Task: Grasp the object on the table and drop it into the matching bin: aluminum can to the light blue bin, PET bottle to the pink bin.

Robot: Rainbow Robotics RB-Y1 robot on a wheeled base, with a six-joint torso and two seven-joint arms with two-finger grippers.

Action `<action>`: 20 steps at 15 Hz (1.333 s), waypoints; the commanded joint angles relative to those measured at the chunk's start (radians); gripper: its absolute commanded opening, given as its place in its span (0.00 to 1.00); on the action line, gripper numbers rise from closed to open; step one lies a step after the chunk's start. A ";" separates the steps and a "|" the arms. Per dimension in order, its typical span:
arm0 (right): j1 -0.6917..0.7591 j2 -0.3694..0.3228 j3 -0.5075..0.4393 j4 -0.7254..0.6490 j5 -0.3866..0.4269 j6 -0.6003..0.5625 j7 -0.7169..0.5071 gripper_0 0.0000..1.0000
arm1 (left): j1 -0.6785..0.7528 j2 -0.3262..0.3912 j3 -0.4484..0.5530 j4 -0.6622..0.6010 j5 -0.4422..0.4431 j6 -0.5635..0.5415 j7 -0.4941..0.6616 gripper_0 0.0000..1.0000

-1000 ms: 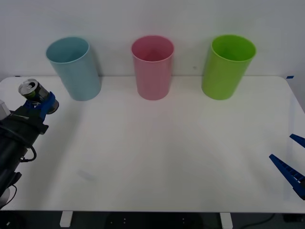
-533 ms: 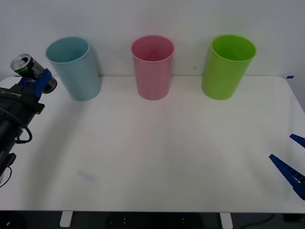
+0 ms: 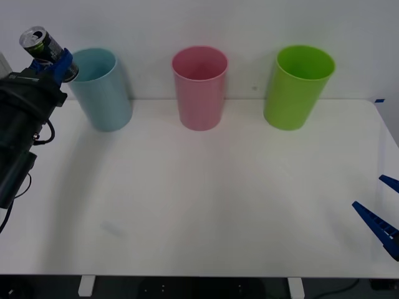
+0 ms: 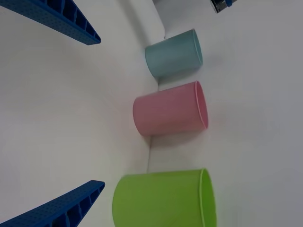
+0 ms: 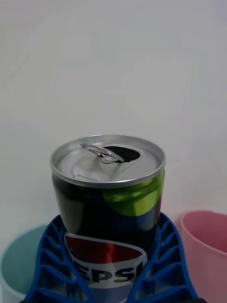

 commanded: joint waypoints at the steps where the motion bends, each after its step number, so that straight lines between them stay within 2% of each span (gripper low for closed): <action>1: 0.000 0.000 0.000 0.000 0.000 0.000 0.000 1.00 | -0.127 0.015 0.001 0.137 -0.053 -0.001 -0.008 0.00; 9: 0.000 0.000 0.000 0.000 0.000 0.000 0.000 1.00 | -0.434 0.023 0.037 0.544 -0.252 0.002 -0.059 0.00; 14: 0.000 0.000 0.000 0.000 0.000 0.000 0.000 1.00 | -0.577 0.024 0.043 0.752 -0.311 0.100 -0.105 0.00; 16: 0.000 0.000 0.000 0.000 0.000 0.000 0.000 1.00 | -0.615 0.023 0.044 0.809 -0.323 0.148 -0.125 0.00; 20: 0.000 0.000 0.000 0.000 0.000 0.000 0.000 1.00 | -0.617 0.023 0.043 0.810 -0.320 0.163 -0.145 0.00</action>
